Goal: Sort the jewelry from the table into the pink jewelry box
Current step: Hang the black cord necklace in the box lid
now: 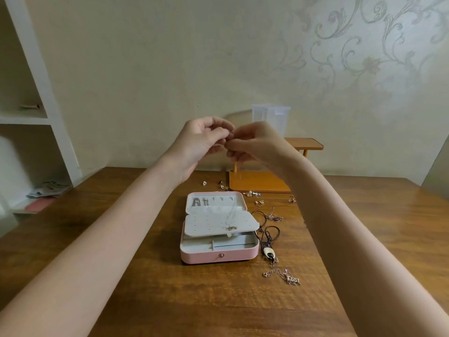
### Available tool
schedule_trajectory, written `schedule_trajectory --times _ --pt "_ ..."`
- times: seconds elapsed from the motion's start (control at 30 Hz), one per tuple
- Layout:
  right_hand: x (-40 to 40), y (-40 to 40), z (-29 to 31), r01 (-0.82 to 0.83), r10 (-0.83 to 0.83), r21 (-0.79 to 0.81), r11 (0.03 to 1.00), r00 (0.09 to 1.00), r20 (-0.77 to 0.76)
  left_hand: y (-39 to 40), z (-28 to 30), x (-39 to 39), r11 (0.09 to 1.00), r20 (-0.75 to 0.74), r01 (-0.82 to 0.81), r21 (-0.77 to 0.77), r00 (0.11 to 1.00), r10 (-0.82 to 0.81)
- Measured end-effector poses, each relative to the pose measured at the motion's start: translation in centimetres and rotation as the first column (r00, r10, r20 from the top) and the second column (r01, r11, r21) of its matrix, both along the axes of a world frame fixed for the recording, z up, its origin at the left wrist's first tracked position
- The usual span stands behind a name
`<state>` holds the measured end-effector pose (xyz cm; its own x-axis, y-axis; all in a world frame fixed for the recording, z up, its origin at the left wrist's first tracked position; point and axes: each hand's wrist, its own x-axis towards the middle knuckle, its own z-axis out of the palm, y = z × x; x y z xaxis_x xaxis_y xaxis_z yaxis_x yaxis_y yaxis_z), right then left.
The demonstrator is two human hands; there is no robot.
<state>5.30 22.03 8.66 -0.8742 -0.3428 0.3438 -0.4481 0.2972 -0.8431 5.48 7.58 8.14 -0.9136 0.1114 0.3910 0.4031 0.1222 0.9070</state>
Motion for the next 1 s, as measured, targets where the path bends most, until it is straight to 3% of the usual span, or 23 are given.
schedule_trajectory --times 0.1,0.17,0.23,0.27,0.33,0.43,0.5,0.63,0.7,0.83,1.0 --pt "-1.1 -1.1 -0.3 0.043 -0.042 0.013 0.999 0.998 -0.05 -1.2 -0.1 -0.6 0.999 -0.042 -0.045 0.023 0.998 0.046" --pt "-1.7 -1.5 -0.5 0.028 -0.03 -0.067 0.997 0.999 -0.026 -2.3 -1.0 -1.4 0.988 0.007 -0.098 0.12 0.995 0.098" --pt "-2.5 -1.9 -0.5 0.042 -0.044 -0.156 0.987 0.999 -0.006 -3.5 -2.7 -2.6 0.981 0.111 -0.153 0.116 0.984 0.14" --pt "-2.9 -2.1 -0.3 0.066 -0.069 -0.179 0.982 0.998 -0.011 -4.1 -3.8 -3.3 0.985 0.179 -0.164 0.058 0.972 0.151" --pt "-3.9 -2.4 0.0 0.119 -0.128 -0.207 0.971 0.991 -0.029 -5.1 -6.4 -4.9 0.969 0.306 -0.135 -0.208 0.932 0.195" --pt "-5.4 -2.9 0.5 0.133 -0.141 -0.276 0.952 0.99 -0.011 -6.0 -10.4 -7.3 0.809 0.35 -0.067 -0.584 0.878 0.325" --pt "-6.1 -3.1 0.7 0.107 -0.113 -0.32 0.941 0.994 0.001 -6.1 -12.4 -8.7 0.718 0.338 -0.07 -0.693 0.848 0.408" --pt "-7.7 -3.4 1.0 0.097 -0.104 -0.379 0.92 0.995 0.002 -5.6 -14.6 -10.6 0.646 0.259 -0.091 -0.758 0.867 0.426" --pt "-8.5 -3.5 1.2 0.099 -0.109 -0.391 0.915 0.994 -0.004 -5.7 -15.2 -11.1 0.64 0.207 -0.147 -0.754 0.872 0.444" --pt "-9.5 -4.0 1.8 0.073 -0.089 -0.388 0.919 0.996 -0.022 -5.8 -15.5 -11.4 0.817 0.193 -0.254 -0.518 0.896 0.401" --pt "-10.9 -4.8 1.9 0.071 -0.09 -0.341 0.937 0.995 -0.038 -6.1 -14.8 -11.0 0.905 0.063 -0.261 -0.336 0.953 0.298"
